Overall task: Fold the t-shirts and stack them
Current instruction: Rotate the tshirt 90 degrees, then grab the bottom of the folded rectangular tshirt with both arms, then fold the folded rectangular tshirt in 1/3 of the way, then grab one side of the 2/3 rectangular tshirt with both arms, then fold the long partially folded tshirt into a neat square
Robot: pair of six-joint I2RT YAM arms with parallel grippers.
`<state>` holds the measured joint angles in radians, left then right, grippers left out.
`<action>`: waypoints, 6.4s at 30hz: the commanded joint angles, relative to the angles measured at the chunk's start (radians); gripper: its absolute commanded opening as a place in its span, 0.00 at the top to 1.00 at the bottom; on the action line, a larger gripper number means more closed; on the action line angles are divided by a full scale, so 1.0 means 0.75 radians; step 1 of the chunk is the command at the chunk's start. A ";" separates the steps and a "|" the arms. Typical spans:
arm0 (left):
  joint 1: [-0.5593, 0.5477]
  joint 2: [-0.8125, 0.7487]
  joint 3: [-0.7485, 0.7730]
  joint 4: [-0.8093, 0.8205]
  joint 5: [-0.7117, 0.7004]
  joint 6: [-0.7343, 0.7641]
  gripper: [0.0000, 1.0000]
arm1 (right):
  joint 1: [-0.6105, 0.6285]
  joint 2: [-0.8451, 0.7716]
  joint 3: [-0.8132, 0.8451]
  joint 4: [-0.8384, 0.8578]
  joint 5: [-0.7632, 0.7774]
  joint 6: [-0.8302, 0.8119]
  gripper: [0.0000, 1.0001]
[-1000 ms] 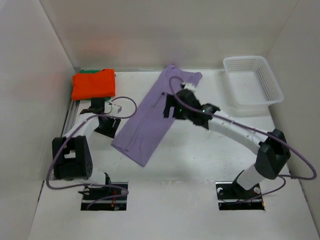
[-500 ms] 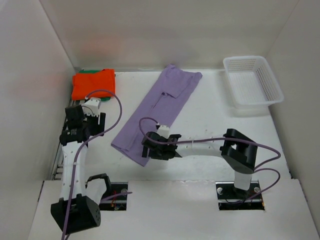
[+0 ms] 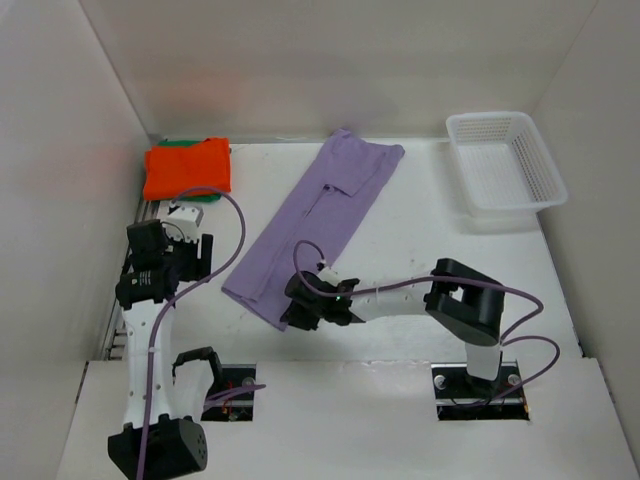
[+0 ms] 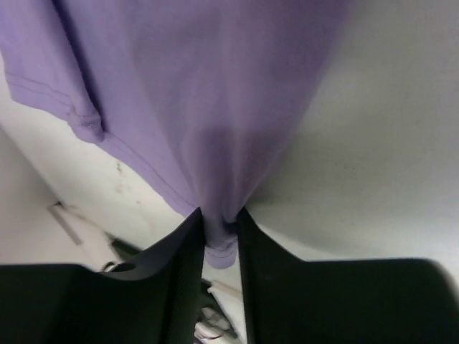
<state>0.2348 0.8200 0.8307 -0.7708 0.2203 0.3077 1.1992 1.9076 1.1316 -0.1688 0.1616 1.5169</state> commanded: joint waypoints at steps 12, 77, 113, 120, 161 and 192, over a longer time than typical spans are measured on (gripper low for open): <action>-0.301 -0.081 0.028 -0.050 0.103 0.313 0.35 | -0.005 -0.238 -0.486 0.221 -0.021 0.199 1.00; -1.638 0.387 -0.306 0.187 -0.100 1.059 1.00 | -0.199 -1.132 -0.846 -0.239 -0.115 -0.259 0.98; -0.907 1.492 0.970 0.324 0.085 0.610 0.93 | -1.172 -0.177 0.183 -0.317 -0.453 -1.180 0.91; -0.897 1.574 1.005 0.414 0.021 0.561 0.87 | -1.222 -0.052 0.309 -0.288 -0.457 -1.208 0.67; -1.214 1.171 0.101 0.655 -0.204 0.948 0.64 | -0.966 -0.423 -0.435 -0.078 -0.471 -0.906 0.59; -1.509 0.459 0.501 -0.766 0.111 0.326 1.00 | -0.193 -1.498 -0.507 -0.901 -0.275 -0.401 1.00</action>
<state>-0.9211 1.1828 1.0416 -1.1275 0.1947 0.6449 1.0126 0.8181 0.6601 -0.6586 -0.1249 1.1057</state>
